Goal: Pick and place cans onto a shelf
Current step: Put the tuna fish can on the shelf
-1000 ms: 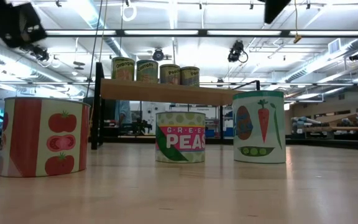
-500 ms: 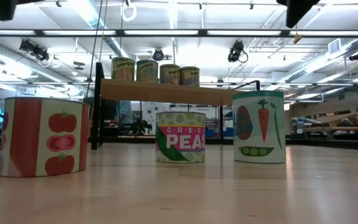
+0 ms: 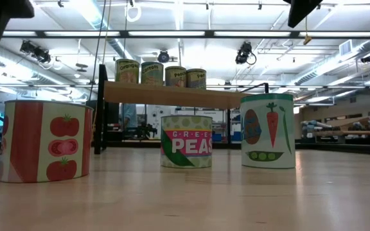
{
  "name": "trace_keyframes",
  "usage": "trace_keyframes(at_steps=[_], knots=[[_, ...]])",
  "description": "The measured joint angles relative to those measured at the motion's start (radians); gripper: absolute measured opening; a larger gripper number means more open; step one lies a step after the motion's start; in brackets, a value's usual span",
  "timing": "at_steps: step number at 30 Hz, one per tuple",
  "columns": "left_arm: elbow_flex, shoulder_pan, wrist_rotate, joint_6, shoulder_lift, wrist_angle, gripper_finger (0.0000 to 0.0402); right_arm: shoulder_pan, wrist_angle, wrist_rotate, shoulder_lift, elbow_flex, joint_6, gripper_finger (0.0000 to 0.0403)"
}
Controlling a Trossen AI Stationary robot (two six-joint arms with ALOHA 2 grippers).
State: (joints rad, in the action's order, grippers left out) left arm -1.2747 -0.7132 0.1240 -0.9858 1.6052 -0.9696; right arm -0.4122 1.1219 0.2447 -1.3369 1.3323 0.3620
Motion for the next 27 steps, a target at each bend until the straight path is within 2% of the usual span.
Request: trace_keyframes(at_steps=[5, 12, 16, 27], knots=[[0.058, -0.033, 0.028, -0.022, 0.0, -0.004, 0.0397, 0.0, 0.0, 0.015, 0.0, 0.0, -0.017, 0.0297], [0.185, -0.048, 0.036, -0.064, 0.0, 0.148, 0.04, 0.004, -0.003, 0.049, 0.0, 0.0, -0.025, 0.0297], [0.237, -0.049, 0.069, -0.082, 0.0, 0.168, 0.04, 0.004, -0.003, 0.044, 0.0, 0.0, -0.025, 0.0297], [0.251, -0.071, 0.116, 0.055, 0.008, 0.305, 0.04, 0.004, -0.003, 0.042, 0.0, 0.0, -0.02, 0.0297]])
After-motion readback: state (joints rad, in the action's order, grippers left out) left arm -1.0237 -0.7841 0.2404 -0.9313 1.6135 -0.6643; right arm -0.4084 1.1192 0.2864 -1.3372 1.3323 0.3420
